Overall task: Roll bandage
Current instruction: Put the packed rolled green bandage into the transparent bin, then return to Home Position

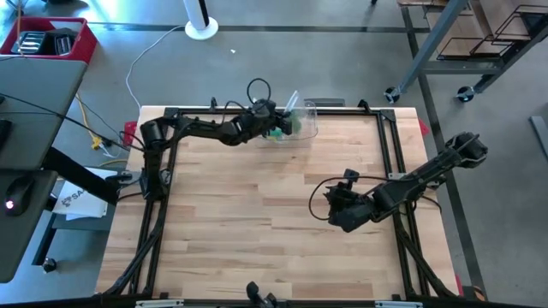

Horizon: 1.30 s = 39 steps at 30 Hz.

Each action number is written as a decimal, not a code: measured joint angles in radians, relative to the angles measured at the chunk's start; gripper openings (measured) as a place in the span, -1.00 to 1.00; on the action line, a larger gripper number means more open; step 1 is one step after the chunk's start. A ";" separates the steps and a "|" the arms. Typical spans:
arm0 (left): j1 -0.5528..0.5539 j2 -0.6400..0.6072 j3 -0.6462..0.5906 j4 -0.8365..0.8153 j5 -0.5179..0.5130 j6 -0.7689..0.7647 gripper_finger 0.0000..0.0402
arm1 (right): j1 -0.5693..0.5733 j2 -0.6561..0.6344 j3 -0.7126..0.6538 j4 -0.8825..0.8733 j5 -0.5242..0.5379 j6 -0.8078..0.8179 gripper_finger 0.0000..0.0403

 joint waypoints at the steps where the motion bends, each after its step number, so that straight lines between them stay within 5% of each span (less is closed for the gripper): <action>1: 0.002 -0.007 0.000 -0.012 -0.001 0.002 -0.95 | 0.001 0.000 0.000 0.000 0.000 0.003 -0.53; 15: 0.033 -0.366 0.000 -0.549 -0.153 0.213 -0.28 | 0.009 0.000 0.000 0.005 -0.003 0.021 -0.53; 23: -0.003 -0.639 -0.035 -0.989 -0.159 0.317 -0.36 | 0.015 -0.056 0.000 -0.149 0.003 -0.002 -0.57; 27: -0.035 -0.841 -0.208 -0.967 -0.153 0.309 -0.52 | -0.005 -0.205 -0.053 -0.243 0.008 0.018 -0.68; 31: -0.075 -1.066 -0.426 -0.892 -0.091 0.269 -0.65 | -0.033 -0.457 -0.205 -0.152 -0.071 0.007 -0.81; 39: -0.212 -1.422 -0.808 -0.533 0.241 0.291 -0.78 | -0.132 -0.856 -0.496 0.430 -0.292 -0.178 -0.95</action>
